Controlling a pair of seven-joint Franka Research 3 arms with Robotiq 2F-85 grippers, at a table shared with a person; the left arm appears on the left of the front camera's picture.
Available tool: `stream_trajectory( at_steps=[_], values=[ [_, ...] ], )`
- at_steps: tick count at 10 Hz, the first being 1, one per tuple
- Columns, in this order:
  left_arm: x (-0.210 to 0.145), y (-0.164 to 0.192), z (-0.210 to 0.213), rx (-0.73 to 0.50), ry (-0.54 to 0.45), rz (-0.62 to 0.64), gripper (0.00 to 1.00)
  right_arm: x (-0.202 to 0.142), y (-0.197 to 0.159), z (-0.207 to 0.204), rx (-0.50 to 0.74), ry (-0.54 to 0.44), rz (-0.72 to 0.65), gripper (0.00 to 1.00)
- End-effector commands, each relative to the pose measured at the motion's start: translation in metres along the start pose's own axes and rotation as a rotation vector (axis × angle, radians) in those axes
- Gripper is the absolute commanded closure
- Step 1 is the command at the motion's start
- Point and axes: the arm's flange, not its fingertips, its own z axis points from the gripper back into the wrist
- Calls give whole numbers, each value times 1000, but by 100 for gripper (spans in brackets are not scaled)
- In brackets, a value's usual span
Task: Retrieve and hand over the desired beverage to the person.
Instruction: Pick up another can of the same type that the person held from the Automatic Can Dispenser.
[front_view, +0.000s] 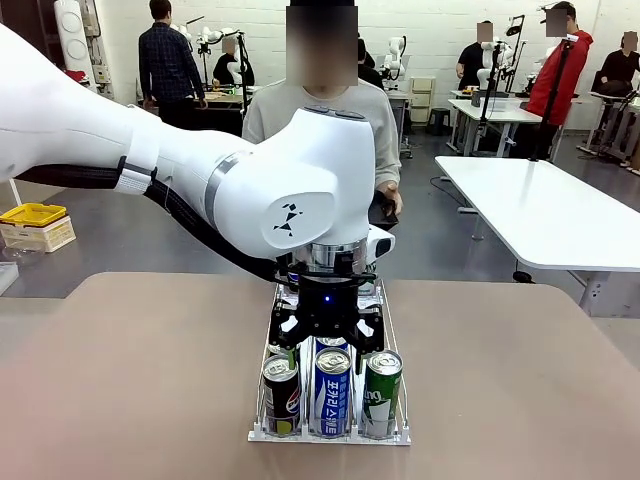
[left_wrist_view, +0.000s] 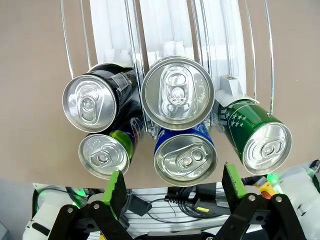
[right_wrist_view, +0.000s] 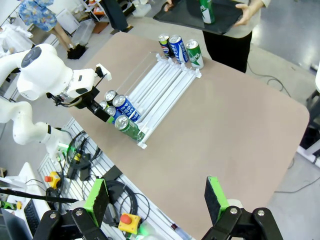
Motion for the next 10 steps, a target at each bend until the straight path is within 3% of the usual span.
stream_trajectory(
  at_steps=[1, 10],
  values=[
    [1, -8, -8, 20, -8, 50, 0, 1, 0, -1, 26, -15, 14, 0],
    [4, -11, -12, 5, 13, 114, 0, 1, 0, -1, 26, -15, 14, 0]
  ],
)
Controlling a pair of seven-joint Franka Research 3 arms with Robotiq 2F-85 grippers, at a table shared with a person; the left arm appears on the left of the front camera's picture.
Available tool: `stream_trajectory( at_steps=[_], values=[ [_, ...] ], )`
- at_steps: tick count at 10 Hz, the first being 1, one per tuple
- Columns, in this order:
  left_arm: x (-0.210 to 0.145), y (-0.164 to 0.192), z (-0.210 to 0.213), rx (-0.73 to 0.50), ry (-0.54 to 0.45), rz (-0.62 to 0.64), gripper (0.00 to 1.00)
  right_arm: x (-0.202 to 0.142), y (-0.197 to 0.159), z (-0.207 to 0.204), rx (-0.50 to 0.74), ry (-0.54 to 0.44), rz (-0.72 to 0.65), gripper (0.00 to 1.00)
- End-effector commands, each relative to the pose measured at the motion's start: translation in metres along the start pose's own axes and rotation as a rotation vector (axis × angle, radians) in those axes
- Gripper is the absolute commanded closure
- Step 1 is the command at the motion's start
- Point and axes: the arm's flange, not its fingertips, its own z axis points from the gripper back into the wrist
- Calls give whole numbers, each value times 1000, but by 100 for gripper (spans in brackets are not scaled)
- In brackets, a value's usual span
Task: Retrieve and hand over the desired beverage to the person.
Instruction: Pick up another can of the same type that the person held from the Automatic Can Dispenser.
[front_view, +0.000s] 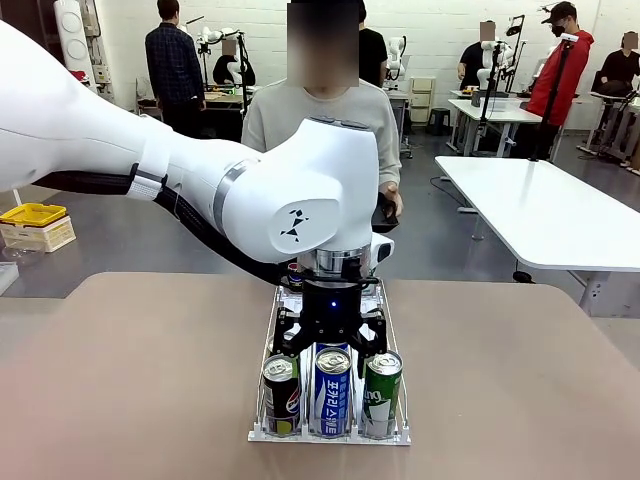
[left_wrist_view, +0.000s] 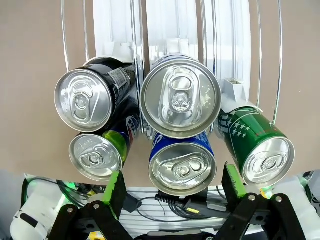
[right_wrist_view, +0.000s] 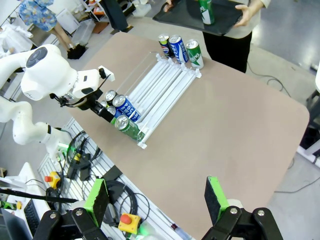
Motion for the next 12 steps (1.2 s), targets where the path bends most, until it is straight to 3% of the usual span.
stream_trajectory(
  at_steps=[1, 4, 6, 7, 8, 9, 11, 12],
  values=[
    [-1, -7, -1, -1, -3, 40, 0, 1, 0, -1, 26, -15, 14, 0],
    [0, -8, 0, -13, 33, 45, 5, 1, 0, -1, 26, -15, 14, 0],
    [0, -7, 0, -13, 35, 48, 20, 1, 0, -1, 26, -15, 14, 0],
    [0, -8, -1, -12, 40, 51, 70, 1, 0, -1, 26, -15, 14, 0],
    [0, -8, -1, -11, 41, 50, 76, 1, 0, -1, 26, -15, 14, 0],
    [0, -8, -1, -11, 42, 48, 100, 1, 0, -1, 26, -15, 14, 0],
    [0, -7, -1, -12, 40, 44, 100, 1, 0, -1, 26, -15, 14, 0],
    [0, -7, -2, -13, 40, 38, 93, 1, 0, -1, 26, -15, 14, 0]
  ],
)
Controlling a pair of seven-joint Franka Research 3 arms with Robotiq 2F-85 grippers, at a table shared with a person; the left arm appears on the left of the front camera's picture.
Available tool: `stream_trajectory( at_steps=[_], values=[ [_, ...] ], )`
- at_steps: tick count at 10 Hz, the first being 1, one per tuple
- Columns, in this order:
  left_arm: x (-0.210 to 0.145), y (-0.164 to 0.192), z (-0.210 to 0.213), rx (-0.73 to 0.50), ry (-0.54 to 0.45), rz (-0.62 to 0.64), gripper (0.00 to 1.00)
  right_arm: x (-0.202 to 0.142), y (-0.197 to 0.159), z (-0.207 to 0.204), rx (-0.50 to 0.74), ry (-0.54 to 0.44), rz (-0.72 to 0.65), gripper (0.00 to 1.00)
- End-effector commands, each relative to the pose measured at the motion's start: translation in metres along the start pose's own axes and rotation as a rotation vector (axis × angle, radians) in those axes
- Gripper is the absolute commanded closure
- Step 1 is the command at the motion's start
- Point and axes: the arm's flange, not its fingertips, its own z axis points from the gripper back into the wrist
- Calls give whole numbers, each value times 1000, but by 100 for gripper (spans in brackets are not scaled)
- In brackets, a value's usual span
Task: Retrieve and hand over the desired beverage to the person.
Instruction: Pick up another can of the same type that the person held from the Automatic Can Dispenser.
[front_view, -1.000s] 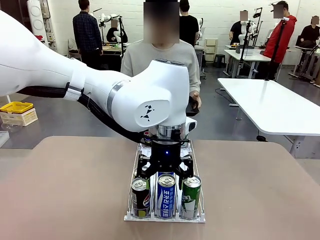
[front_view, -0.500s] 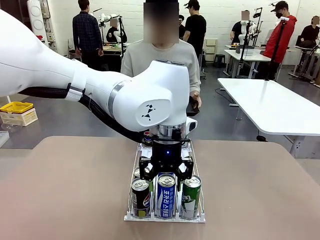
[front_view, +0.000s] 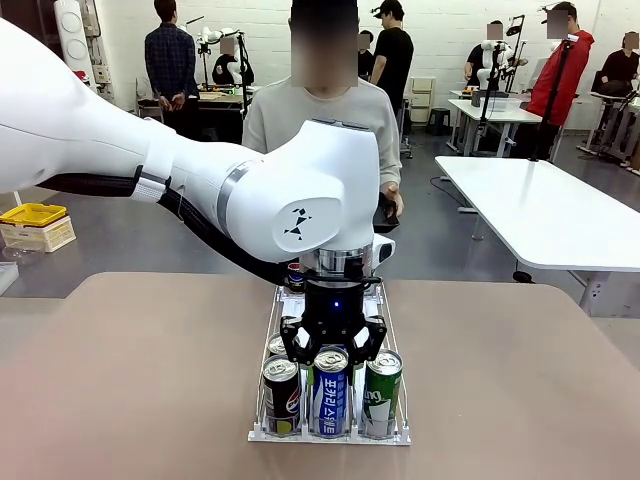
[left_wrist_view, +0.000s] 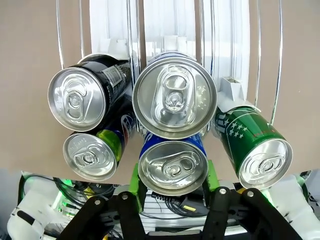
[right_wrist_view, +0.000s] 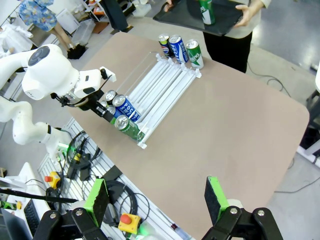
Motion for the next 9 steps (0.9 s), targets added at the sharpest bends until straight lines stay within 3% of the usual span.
stream_trajectory(
  at_steps=[1, 9],
  values=[
    [-2, -4, 0, -6, 19, 21, 100, 1, 0, -1, 26, -15, 13, 0],
    [-13, -8, 3, 60, 44, -101, 100, 1, 0, -1, 26, -15, 13, 0]
  ],
)
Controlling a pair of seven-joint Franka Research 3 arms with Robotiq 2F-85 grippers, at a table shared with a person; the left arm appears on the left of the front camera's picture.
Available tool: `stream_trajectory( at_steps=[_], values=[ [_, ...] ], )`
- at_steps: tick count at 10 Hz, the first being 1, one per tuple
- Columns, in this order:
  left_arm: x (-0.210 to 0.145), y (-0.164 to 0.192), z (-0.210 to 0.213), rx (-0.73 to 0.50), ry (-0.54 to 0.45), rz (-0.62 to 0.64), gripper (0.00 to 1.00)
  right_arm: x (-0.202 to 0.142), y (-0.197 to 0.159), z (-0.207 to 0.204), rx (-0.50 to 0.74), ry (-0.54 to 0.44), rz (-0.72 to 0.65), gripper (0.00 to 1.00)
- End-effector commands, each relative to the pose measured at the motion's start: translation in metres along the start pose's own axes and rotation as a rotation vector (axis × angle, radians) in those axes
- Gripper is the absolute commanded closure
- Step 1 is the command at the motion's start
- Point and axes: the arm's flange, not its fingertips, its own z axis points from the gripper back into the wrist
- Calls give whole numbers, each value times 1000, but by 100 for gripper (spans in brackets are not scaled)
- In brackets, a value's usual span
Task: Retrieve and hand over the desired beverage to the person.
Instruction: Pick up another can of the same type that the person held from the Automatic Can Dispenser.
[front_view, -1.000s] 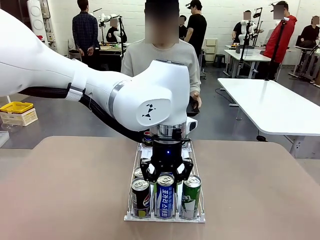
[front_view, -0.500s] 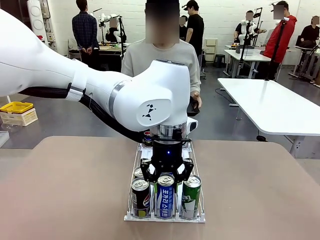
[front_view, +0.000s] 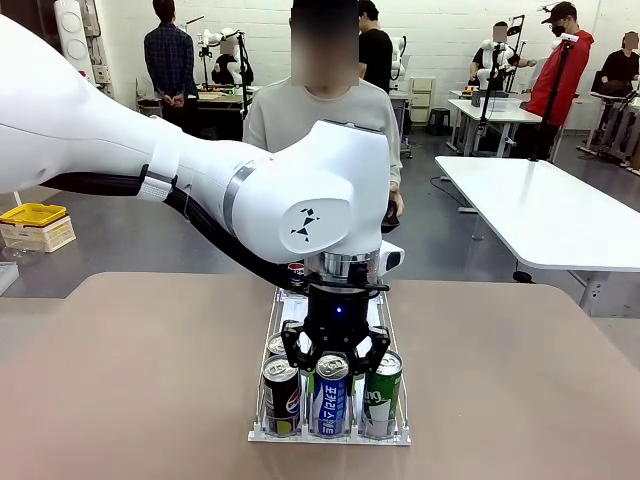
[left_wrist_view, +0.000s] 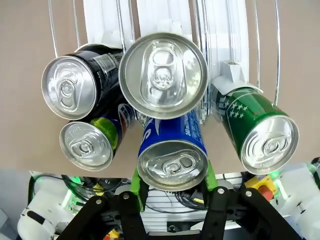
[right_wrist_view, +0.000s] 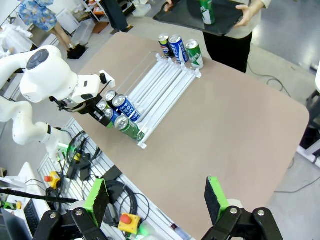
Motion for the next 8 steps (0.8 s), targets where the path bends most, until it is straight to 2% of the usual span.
stream_trajectory(
  at_steps=[1, 8],
  values=[
    [0, -1, 3, 25, 22, -25, 100, 1, 0, -1, 26, -15, 13, 0],
    [0, 2, 1, 35, 20, -30, 100, 1, 0, -1, 26, -15, 13, 0]
  ],
)
